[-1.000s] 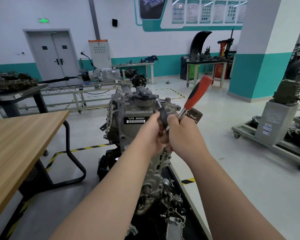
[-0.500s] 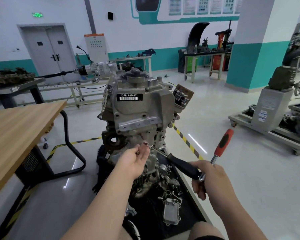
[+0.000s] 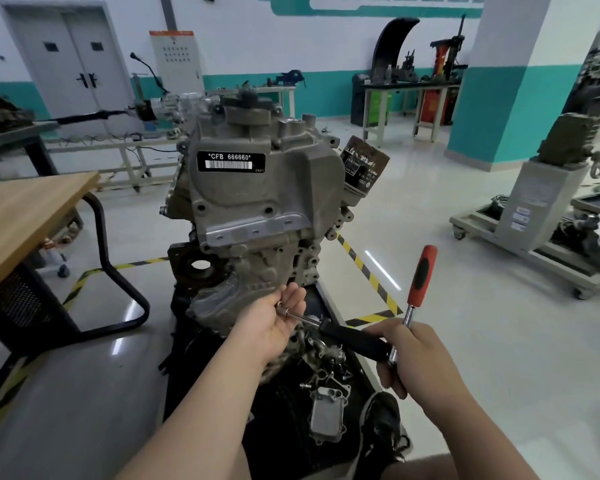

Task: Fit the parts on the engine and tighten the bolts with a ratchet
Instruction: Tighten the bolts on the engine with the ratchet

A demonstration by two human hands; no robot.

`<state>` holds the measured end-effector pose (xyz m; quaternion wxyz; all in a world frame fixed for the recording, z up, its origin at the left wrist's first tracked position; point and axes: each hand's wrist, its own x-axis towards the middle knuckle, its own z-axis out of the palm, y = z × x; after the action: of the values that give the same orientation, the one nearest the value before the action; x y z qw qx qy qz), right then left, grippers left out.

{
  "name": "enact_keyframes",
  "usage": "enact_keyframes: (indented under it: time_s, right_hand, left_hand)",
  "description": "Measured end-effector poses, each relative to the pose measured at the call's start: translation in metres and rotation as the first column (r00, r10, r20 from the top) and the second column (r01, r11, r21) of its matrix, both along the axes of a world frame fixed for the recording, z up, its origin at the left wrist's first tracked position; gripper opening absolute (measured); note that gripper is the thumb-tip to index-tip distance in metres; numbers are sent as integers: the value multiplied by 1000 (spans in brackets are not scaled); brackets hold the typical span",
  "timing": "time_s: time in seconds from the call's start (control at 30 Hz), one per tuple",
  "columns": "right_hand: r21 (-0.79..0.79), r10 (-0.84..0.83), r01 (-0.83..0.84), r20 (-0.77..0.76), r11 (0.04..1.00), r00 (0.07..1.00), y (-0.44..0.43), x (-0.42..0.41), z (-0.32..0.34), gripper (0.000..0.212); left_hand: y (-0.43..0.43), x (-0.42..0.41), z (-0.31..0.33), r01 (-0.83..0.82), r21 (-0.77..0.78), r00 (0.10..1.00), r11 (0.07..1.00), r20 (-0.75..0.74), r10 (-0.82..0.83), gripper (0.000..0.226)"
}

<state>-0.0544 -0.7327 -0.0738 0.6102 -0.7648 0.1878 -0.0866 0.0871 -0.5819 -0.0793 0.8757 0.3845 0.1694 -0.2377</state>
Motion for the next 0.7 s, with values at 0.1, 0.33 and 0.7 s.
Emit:
enact_keyframes:
  time_s: [0.1,0.33,0.7]
  right_hand:
    - [0,15,-15,-16,1000,1000,-11,21,-12,39]
    - [64,38,-32,-97,997,995,-37,61,-64,37]
    - [113,-13,27,-125,993,992,-54,65,-82,37]
  left_hand:
    - [-9,13,-14,-34,-4,999,999,-37,34,28]
    - [-17,43,-67,-161,7,977,987,-137,161,26]
    - [-38,65,-84,-151,-41,977,988,-156,143,32]
